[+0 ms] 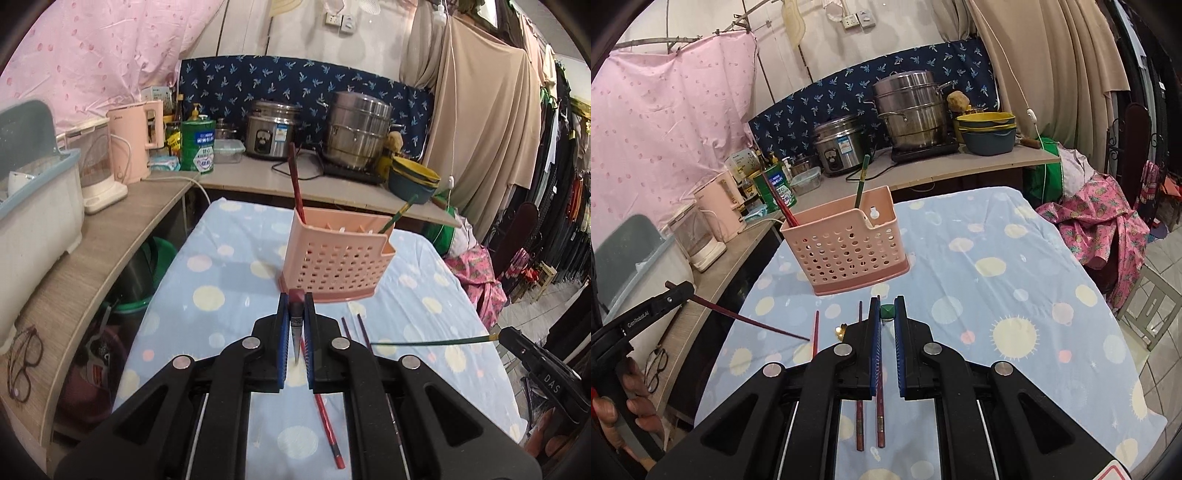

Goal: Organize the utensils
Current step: 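Lift the dark-red chopstick with the left tool while the right tool lifts the green one toward the basket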

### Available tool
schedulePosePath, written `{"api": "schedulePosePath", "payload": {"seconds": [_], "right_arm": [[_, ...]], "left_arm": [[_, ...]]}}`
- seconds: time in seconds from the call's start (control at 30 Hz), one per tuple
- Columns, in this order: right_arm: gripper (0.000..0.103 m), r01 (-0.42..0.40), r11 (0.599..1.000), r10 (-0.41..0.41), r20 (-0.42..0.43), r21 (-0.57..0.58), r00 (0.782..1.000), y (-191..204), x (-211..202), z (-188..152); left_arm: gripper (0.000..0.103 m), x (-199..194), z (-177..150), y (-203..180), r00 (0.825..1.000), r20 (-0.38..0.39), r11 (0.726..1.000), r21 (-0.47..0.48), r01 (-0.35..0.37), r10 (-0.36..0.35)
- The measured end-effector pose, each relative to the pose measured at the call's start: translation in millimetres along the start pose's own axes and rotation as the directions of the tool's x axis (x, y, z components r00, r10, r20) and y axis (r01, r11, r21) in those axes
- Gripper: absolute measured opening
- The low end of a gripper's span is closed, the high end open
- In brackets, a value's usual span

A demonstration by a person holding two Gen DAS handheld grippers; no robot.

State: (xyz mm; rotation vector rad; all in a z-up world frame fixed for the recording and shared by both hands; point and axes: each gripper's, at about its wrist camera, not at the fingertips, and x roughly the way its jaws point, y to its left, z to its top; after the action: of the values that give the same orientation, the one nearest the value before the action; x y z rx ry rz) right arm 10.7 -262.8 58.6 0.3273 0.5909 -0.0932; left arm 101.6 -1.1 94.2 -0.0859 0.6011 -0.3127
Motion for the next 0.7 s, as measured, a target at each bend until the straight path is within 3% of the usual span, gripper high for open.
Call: {"api": "schedulePosePath", "payload": {"seconds": [0.7], "right_arm": [[0.007, -0.039, 0.999, 0.033, 0.149, 0.036, 0.988, 2, -7, 67]], "left_arm": [[0.007, 7, 70, -20, 0.991, 0.134, 0.999, 0.022, 0.027, -0.03]]}}
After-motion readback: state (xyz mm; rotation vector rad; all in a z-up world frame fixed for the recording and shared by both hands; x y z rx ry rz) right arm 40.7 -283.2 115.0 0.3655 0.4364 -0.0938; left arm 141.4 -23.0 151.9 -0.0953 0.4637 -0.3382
